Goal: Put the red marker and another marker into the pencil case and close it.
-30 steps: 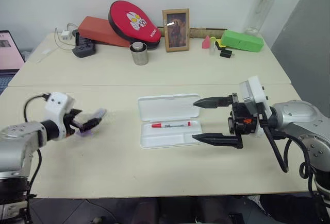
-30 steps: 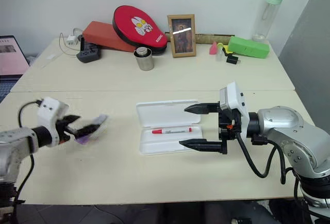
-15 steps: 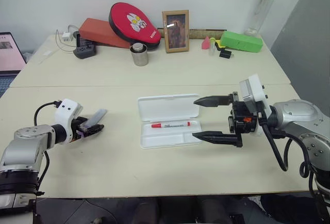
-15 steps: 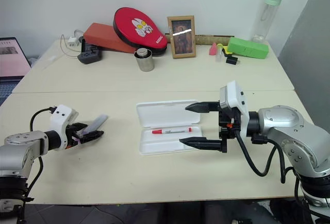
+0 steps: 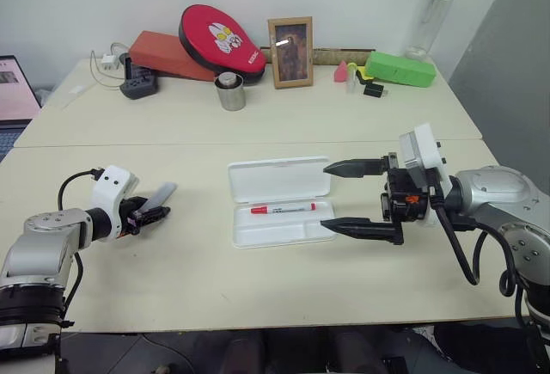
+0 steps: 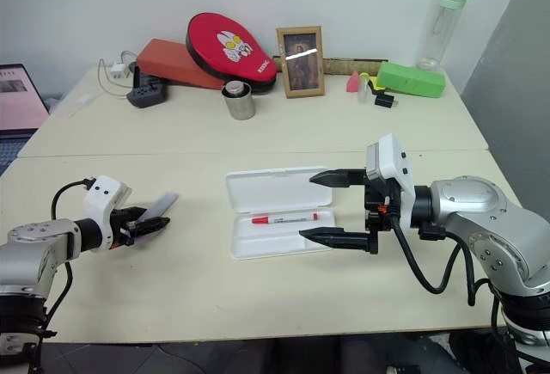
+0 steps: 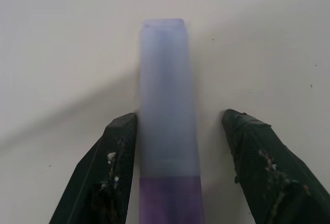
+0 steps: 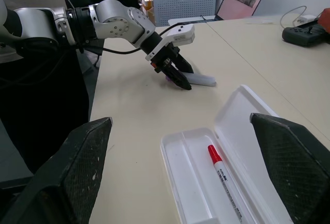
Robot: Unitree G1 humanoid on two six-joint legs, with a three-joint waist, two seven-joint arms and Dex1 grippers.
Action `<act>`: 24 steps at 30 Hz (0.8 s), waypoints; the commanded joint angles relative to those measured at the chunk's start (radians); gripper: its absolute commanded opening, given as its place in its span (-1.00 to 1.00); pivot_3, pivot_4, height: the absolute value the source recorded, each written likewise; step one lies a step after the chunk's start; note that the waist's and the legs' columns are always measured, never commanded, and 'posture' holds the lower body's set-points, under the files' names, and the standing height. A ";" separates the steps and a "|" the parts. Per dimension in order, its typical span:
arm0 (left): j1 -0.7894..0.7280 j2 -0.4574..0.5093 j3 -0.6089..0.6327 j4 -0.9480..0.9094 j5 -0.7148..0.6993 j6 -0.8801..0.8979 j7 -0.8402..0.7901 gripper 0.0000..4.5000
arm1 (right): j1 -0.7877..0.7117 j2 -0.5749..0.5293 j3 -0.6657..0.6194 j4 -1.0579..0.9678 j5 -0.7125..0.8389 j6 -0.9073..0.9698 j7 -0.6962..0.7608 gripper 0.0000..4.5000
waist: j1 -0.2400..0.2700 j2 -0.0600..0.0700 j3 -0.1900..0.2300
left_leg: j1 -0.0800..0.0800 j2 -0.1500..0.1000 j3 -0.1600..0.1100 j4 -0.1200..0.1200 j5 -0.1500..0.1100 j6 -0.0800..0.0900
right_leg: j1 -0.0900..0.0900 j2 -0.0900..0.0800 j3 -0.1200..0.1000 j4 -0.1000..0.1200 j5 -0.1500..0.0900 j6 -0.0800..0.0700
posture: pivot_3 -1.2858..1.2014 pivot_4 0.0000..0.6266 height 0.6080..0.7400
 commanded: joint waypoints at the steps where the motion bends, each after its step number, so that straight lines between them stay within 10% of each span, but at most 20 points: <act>1: 0.020 -0.004 0.000 0.008 0.012 0.004 0.004 0.02 | -0.007 -0.003 -0.017 -0.007 -0.005 -0.020 0.010 1.00 | 0.000 0.000 0.000 | 0.000 0.000 0.000 0.000 0.000 0.000 | 0.000 0.000 0.000 0.000 0.000 0.000 | 0.03 -0.52 1.00; 24: 0.012 -0.015 0.013 0.012 0.008 -0.019 0.014 -0.44 | -0.005 0.006 -0.016 0.008 -0.029 -0.026 0.026 1.00 | -0.001 0.000 0.000 | 0.000 0.000 0.000 0.000 0.000 0.000 | 0.000 0.000 0.000 0.000 0.000 0.000 | 0.03 -0.52 1.00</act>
